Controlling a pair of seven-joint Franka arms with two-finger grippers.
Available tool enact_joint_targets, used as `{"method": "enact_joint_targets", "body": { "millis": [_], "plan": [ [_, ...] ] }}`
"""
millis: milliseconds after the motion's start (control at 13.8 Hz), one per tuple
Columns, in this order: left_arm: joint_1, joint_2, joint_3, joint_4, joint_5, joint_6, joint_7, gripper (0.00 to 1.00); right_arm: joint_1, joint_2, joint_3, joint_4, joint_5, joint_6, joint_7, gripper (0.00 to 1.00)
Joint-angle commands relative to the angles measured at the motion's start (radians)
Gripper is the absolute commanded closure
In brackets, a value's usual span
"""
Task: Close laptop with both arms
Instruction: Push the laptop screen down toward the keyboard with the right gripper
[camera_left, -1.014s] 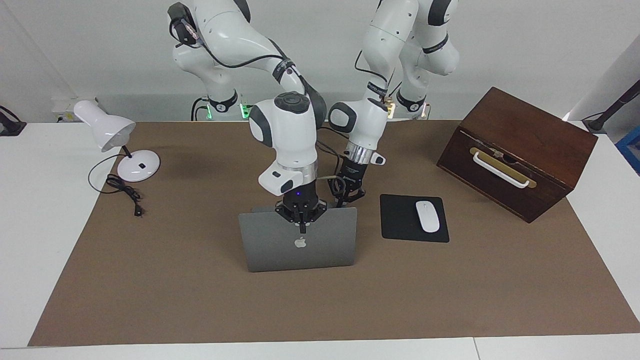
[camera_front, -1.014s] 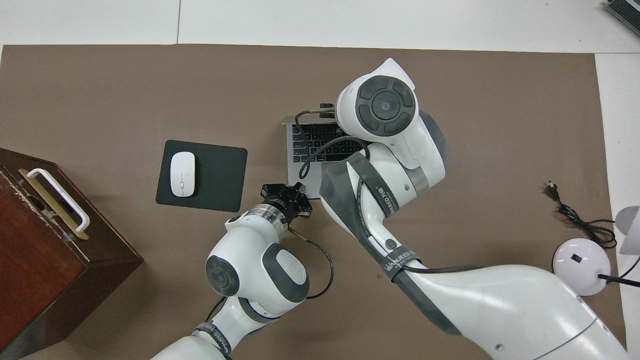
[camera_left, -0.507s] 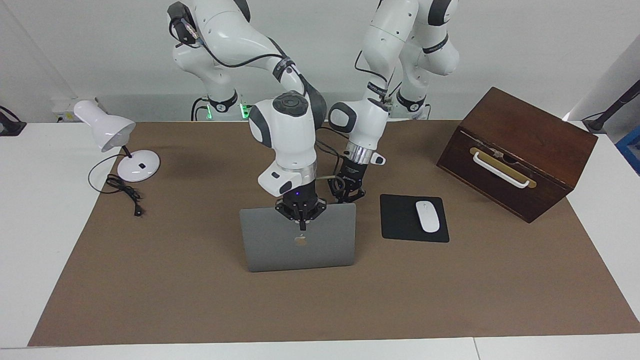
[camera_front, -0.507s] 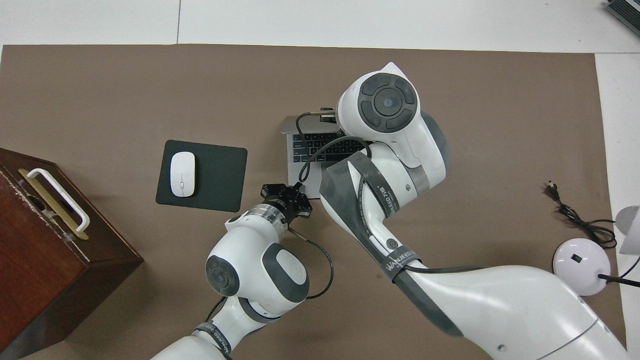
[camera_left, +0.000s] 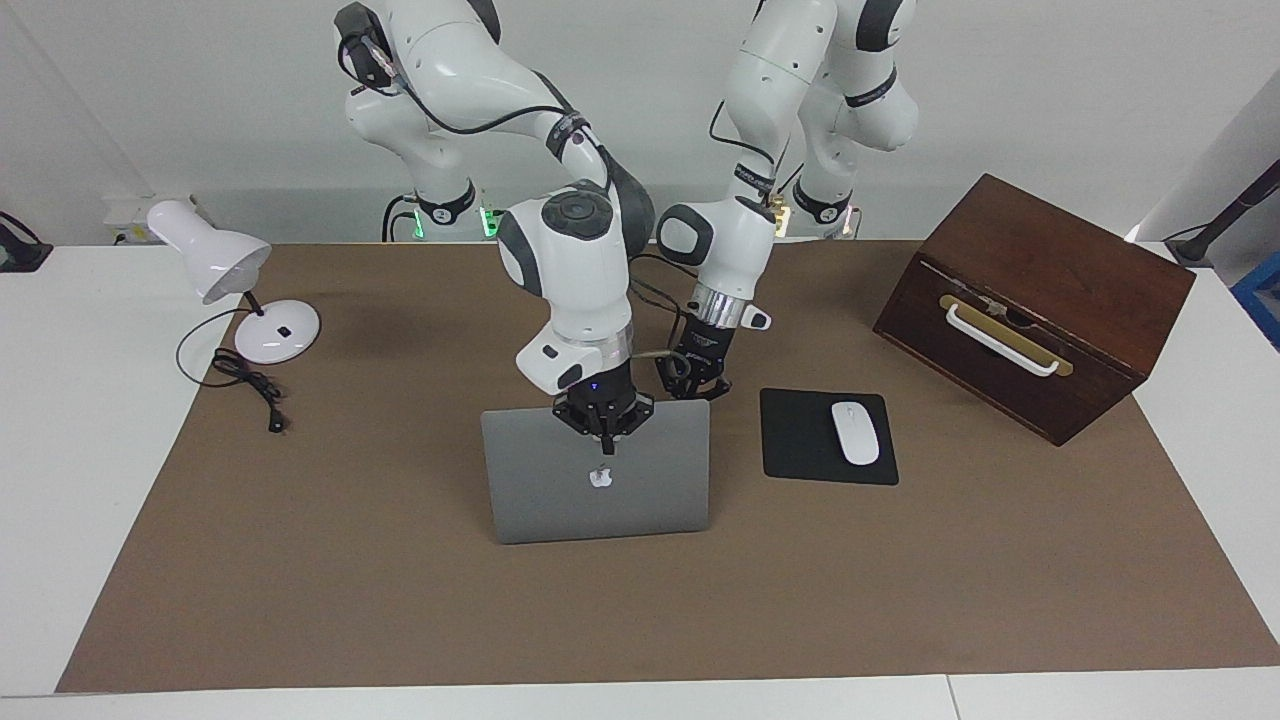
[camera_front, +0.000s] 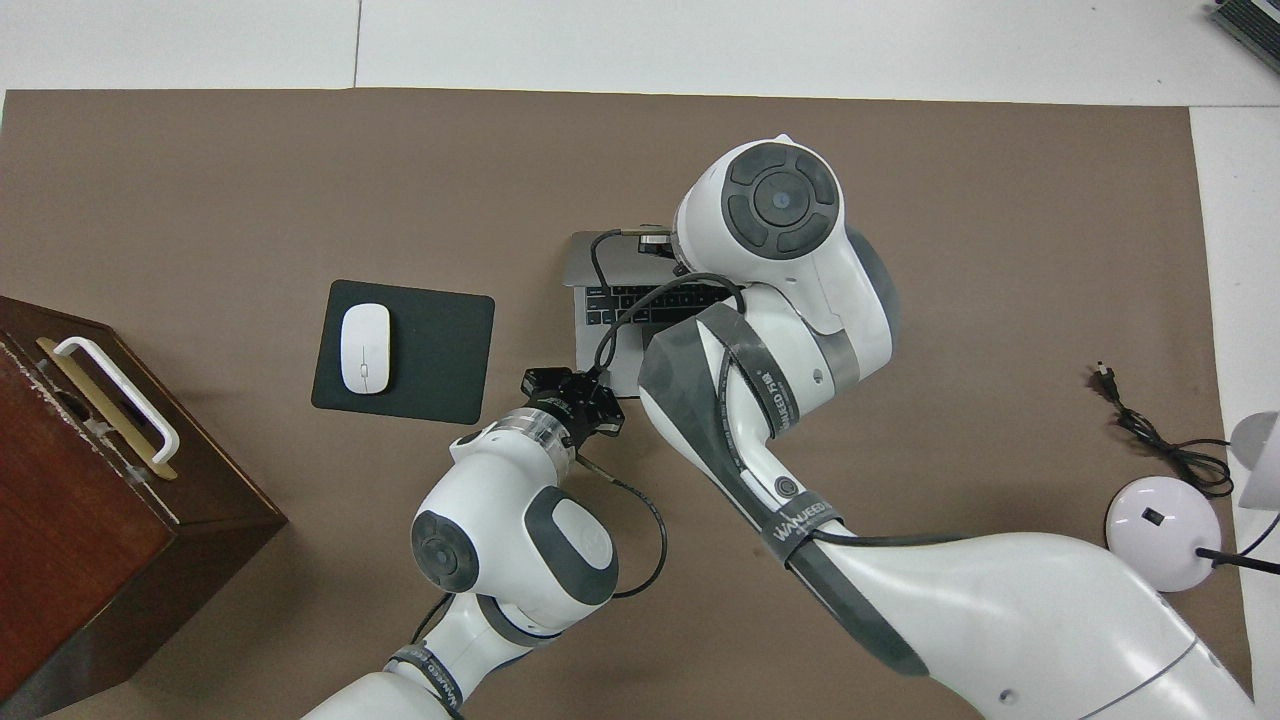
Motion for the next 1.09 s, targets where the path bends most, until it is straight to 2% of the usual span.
{"method": "enact_joint_targets", "body": {
  "millis": [0,507,1014],
  "plan": [
    [-0.013,0.065,0.008,-0.005,-0.026,-0.003,-0.005,1.0,-0.002,-0.036,0.005,-0.056,0.02,0.007,0.026,1.0],
    [-0.013,0.065,0.008,-0.005,-0.026,-0.003,-0.005,1.0,-0.009,-0.055,0.005,-0.115,0.021,0.054,0.026,1.0],
    [-0.013,0.065,0.008,-0.005,-0.028,-0.003,-0.005,1.0,-0.011,-0.055,0.005,-0.132,0.061,0.07,0.026,1.0]
  ]
}}
